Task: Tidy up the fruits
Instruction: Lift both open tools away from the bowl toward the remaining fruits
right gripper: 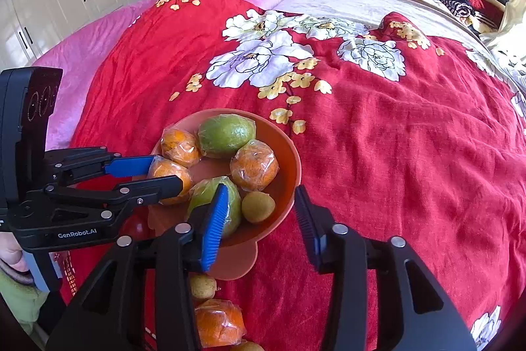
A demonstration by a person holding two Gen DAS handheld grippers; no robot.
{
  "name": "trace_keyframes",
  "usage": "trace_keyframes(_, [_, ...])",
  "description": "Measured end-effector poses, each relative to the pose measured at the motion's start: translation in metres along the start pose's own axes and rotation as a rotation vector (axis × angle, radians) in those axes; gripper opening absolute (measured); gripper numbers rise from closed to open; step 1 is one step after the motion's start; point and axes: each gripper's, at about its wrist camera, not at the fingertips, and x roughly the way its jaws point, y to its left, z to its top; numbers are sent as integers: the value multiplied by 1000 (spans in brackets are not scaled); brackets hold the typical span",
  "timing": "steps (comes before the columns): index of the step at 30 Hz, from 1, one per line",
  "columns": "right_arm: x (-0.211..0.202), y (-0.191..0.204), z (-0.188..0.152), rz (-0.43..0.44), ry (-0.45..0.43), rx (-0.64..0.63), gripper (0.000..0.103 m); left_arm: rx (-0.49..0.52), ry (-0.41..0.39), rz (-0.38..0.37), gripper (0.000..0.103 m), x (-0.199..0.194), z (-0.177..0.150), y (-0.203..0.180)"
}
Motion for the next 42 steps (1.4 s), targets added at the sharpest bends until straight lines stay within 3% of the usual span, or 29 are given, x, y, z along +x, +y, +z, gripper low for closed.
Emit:
trace_keyframes(6, [-4,-1,-2,-1,-5,4,47,3,2,1,32,0,-1,-1])
trace_keyframes(27, [-18,-2,-2,-3,-30,16,61,-5,-24,10,49,-17,-4,-2])
trace_keyframes(42, [-31,-4,-4,-16,-62,34,73,-23,-81,28,81,-39,-5,0])
